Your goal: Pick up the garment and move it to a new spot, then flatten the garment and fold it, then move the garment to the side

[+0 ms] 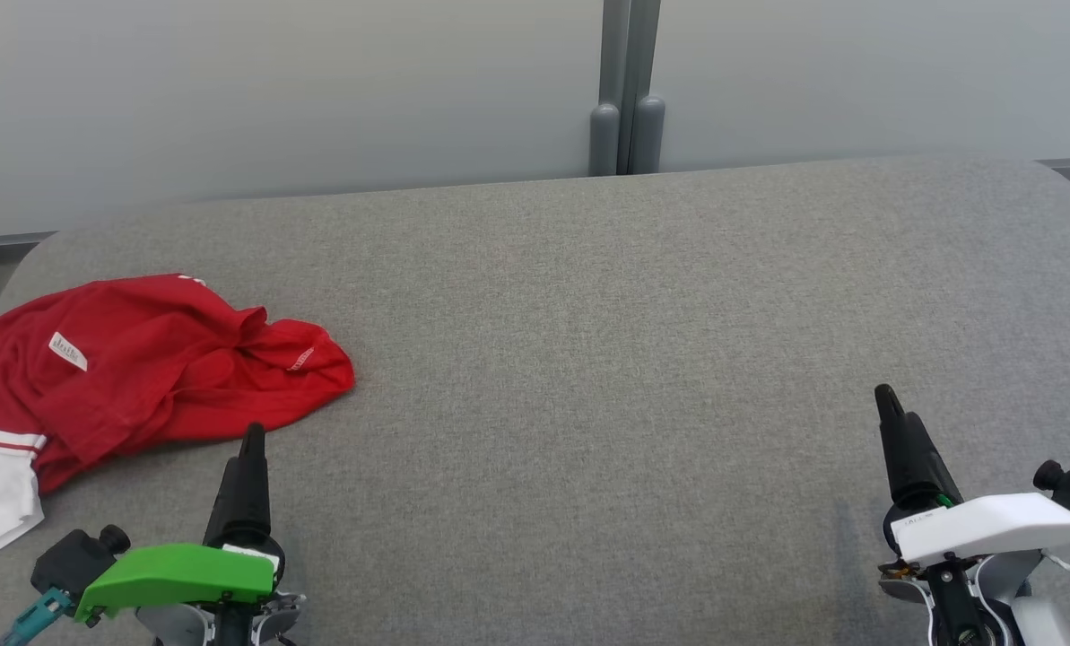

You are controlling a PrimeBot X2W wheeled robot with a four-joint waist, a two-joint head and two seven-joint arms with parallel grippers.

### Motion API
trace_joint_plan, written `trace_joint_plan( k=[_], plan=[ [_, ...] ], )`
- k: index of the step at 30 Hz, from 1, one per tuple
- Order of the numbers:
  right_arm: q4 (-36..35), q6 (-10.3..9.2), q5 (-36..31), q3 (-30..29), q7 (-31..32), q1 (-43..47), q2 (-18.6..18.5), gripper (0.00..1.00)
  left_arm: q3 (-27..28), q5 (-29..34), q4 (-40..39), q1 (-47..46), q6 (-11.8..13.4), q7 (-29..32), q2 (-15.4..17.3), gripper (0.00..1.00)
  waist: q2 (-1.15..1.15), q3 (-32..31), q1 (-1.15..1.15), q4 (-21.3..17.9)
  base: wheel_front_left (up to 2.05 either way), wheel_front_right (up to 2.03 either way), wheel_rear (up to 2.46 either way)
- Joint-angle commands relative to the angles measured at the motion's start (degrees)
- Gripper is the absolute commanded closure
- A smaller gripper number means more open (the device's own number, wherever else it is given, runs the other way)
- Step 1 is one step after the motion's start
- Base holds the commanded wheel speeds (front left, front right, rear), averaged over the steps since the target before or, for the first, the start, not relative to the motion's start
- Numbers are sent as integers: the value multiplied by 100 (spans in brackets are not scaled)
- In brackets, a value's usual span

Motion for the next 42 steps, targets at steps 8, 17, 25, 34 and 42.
trace_joint_plan(
  k=[8,17,25,34,42],
  plan=[
    [-157,2,-1224,107,-228,-77,-185,0,-53,1377,-52,-128,-20,-221,117,0,0,-2,0,3,0,0,0],
    [-127,2,-1971,220,-386,-78,-298,0,-17,2187,-34,-31,-16,-370,94,0,0,7,0,5,0,0,0],
    [-73,3,-2612,201,-530,17,-379,0,-9,2830,41,32,-21,-507,98,0,0,13,0,16,0,0,0],
    [-33,3,-3231,123,-682,106,-403,0,-61,3443,81,68,-25,-652,112,0,0,6,0,13,0,0,0],
    [2,3,-3615,116,-801,198,-454,0,-133,3911,160,98,-26,-768,143,0,0,5,0,6,0,0,0]
  ],
)
